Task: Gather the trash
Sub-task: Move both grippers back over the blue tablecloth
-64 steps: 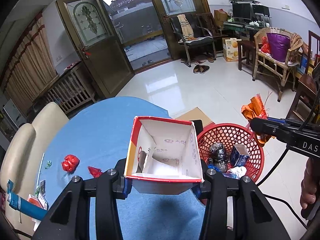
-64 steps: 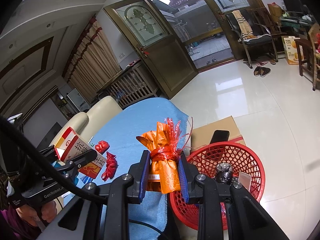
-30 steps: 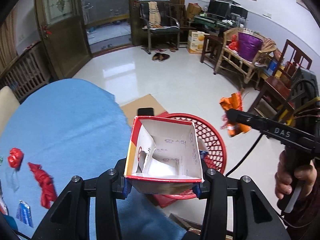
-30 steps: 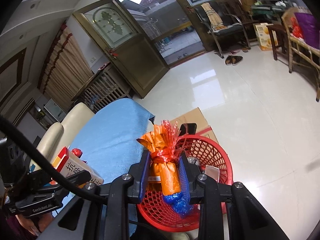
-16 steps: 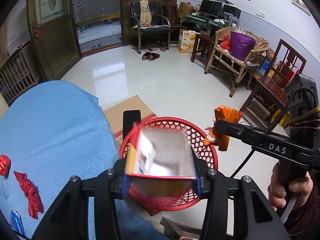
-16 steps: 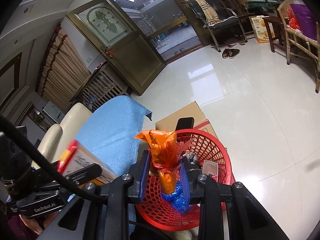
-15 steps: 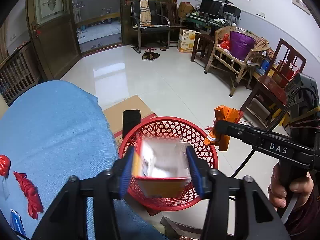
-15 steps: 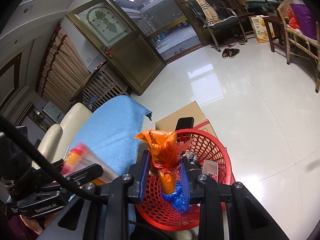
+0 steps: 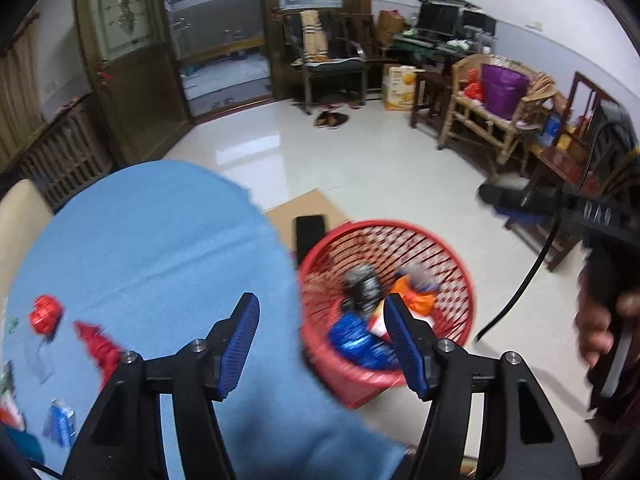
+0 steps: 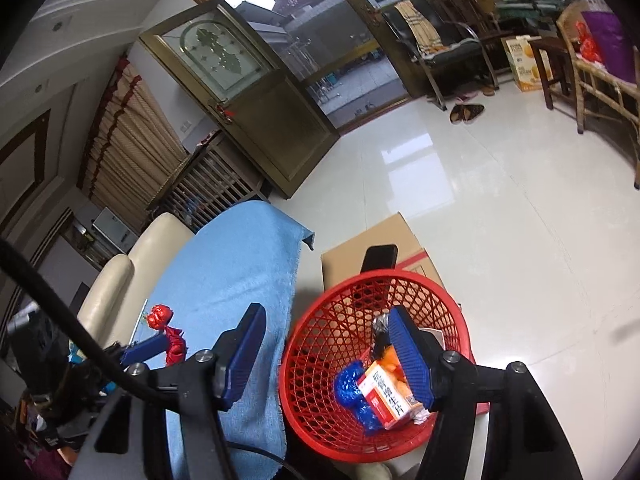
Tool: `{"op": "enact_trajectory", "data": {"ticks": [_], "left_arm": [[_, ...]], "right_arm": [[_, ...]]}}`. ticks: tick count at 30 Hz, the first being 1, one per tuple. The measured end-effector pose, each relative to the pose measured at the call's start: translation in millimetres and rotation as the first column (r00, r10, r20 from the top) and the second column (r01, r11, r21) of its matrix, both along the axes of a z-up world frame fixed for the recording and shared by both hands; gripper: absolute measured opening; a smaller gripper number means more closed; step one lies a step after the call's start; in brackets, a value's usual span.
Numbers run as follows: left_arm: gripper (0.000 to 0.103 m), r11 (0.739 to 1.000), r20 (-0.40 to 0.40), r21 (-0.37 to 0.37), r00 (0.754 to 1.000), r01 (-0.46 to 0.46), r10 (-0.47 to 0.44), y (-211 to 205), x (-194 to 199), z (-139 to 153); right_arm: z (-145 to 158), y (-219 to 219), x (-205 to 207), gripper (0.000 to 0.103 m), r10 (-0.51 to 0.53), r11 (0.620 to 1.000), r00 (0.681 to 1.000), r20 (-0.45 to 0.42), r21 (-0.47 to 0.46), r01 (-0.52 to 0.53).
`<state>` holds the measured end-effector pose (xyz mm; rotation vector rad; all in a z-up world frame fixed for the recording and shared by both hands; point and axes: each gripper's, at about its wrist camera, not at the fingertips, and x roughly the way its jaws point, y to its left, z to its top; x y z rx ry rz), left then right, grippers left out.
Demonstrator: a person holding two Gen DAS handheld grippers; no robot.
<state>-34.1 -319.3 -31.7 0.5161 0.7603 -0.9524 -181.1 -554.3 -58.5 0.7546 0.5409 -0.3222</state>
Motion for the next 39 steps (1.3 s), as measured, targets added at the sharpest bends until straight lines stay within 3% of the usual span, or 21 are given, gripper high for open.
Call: {"op": "enact_trajectory", "data": {"ticks": [5, 11, 15, 25, 30, 39], "left_arm": [[0.066, 0.993, 0.037, 0.015, 0.993, -0.117, 0.116, 53.6, 5.4, -0.2], [0.066, 0.956, 0.071, 0.006, 0.954, -0.292, 0.291, 126.1, 17.6, 2.1], [0.066, 0.916, 0.072, -0.014, 0.913, -0.402, 0.401, 177.2, 26.5, 1.7], [0.066, 0.776, 0.048, -0.025, 0.774, -0.631, 0.631, 294.4, 51.4, -19.1], [0.066, 0.725, -0.004, -0.031, 0.725, -0.688, 0.688, 330.6, 61.1, -33.5], [0.066, 0.694, -0.032, -0.048, 0.696, -0.718, 0.717, 358.4, 77.5, -49.2]], "right_arm": [[4.8, 12.5, 13.0, 0.068, 0.034, 0.999, 0.999, 0.0, -0.01, -0.034], [13.6, 44.5, 41.0, 0.068, 0.12, 0.991, 0.993, -0.017, -0.052, -0.121], [19.1, 69.8, 59.5, 0.068, 0.182, 0.979, 0.983, -0.03, -0.083, -0.184], [25.6, 139.5, 113.8, 0.068, 0.33, 0.929, 0.938, -0.103, -0.141, -0.343], [22.3, 178.6, 147.1, 0.068, 0.406, 0.891, 0.902, -0.148, -0.156, -0.427], [18.2, 241.0, 240.6, 0.068, 0.547, 0.814, 0.819, -0.171, -0.119, -0.568]]}}
